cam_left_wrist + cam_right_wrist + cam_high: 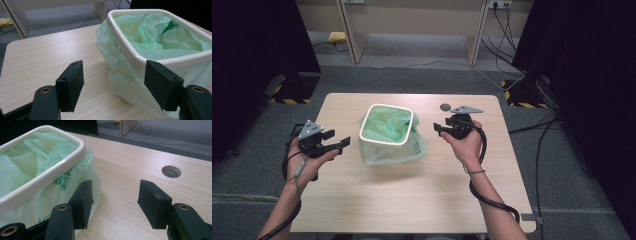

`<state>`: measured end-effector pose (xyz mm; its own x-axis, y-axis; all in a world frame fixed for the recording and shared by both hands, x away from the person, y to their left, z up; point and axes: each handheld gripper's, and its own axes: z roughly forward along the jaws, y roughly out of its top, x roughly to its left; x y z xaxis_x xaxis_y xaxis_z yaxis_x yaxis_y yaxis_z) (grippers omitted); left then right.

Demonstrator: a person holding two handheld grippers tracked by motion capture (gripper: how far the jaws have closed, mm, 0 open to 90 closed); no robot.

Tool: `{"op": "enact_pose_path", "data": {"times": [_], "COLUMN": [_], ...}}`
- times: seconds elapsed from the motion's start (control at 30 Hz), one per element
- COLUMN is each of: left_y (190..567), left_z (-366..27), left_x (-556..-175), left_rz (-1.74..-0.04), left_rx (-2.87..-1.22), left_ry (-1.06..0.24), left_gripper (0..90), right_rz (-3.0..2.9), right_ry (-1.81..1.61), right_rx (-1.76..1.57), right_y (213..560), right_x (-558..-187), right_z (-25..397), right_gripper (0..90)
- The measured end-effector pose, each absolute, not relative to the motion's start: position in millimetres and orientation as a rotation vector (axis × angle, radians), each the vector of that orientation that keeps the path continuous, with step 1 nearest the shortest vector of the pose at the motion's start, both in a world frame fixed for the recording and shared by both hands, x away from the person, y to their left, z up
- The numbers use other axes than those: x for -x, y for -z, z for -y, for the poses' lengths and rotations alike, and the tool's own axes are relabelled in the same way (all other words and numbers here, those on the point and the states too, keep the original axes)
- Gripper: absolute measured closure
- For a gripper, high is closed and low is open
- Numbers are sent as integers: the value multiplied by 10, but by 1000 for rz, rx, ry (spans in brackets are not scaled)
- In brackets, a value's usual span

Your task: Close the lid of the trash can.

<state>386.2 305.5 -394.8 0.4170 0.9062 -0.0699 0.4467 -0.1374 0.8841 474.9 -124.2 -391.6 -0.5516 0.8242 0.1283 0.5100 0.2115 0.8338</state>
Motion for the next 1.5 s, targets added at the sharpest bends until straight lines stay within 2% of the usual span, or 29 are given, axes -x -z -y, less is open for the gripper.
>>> {"op": "enact_pose_path", "data": {"times": [1.5], "left_y": [4307], "left_z": [-3225], "left_x": [-3569], "left_rz": [-1211], "left_rx": [-1751], "left_ry": [-620], "left_gripper": [314], "right_rz": [-2068], "right_ry": [-1257], "right_rx": [-1341], "right_y": [4186], "right_x": [-4396], "right_z": [1791], "right_gripper": [449]}}
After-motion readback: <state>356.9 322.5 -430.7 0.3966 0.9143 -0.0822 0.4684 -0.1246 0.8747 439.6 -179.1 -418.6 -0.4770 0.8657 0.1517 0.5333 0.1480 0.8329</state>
